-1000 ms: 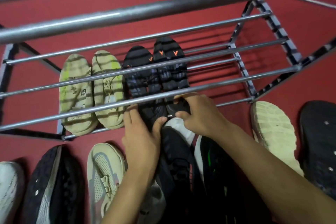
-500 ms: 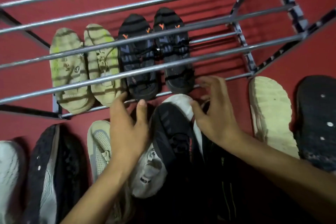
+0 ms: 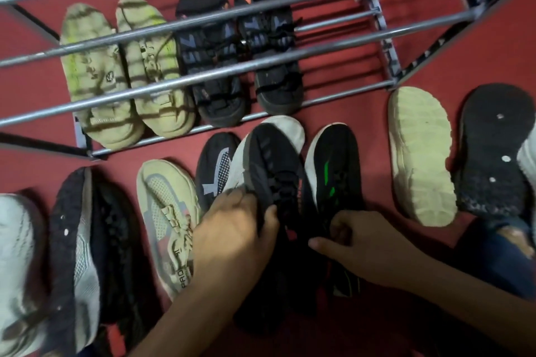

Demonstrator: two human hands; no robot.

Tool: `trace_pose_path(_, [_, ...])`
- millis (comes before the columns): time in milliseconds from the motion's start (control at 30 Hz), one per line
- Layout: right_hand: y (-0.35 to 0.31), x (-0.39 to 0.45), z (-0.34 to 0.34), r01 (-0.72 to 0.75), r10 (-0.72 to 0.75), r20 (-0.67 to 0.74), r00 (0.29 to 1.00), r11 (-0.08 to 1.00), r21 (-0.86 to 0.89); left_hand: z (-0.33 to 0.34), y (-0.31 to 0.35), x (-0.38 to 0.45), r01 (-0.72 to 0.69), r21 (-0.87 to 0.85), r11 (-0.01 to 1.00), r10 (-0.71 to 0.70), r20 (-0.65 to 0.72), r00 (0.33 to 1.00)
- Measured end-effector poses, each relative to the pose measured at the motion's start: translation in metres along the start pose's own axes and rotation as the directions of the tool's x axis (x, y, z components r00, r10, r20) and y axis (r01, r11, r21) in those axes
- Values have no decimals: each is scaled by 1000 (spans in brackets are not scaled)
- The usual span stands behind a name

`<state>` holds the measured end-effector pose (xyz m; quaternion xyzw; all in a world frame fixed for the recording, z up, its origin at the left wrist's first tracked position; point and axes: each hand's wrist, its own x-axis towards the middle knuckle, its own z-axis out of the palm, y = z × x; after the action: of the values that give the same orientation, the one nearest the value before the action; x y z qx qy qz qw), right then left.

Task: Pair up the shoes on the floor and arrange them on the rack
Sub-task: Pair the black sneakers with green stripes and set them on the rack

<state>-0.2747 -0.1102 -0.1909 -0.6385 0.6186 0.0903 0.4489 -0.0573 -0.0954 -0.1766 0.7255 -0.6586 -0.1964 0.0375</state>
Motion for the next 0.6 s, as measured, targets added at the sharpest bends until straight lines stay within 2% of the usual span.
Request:
trace_pose_path(67, [1, -1, 0, 24, -22, -37, 999, 999, 35, 3, -3, -3, 8, -258, 966, -12, -13, 1000])
trace_pose_path(133, [0, -5, -2, 74, -66, -123, 990, 995, 61, -1, 1, -9, 53, -494, 868, -82, -37, 996])
trace_pose_path(200, [-5, -7, -8, 110, -85, -172, 981, 984, 142, -10, 2, -9, 60, -617, 785, -139, -81, 987])
trace_pose_path(267, [-17, -6, -14, 109, -86, -78, 993, 927, 359, -17, -3, -3, 40, -692, 721, -163, -114, 980])
trace_pose_path(333, [-29, 2, -6, 150, -164, -13, 986, 861, 486, -19, -13, 4, 46, -714, 699, -184, -117, 976])
trace_pose_path(400, [-38, 18, 7, 206, -215, -34, 976, 859, 470, -16, -27, 4, 85, -693, 716, -181, -66, 981])
trace_pose_path(433, [-40, 25, 12, 188, -193, -38, 980, 867, 462, -13, -37, 0, 98, -662, 743, -196, -75, 978])
trace_pose_path(467, [-39, 33, 16, 157, -160, -33, 987, 874, 461, -11, -51, -7, 103, -617, 781, -232, -133, 964])
trace_pose_path(533, [-33, 43, 21, 135, -136, -30, 990, 884, 447, -12, -89, -22, 127, -500, 857, -316, -315, 895])
trace_pose_path(600, [-28, 45, 22, 157, -152, -48, 987, 885, 439, -11, -137, -39, 318, -327, 890, -435, -397, 808])
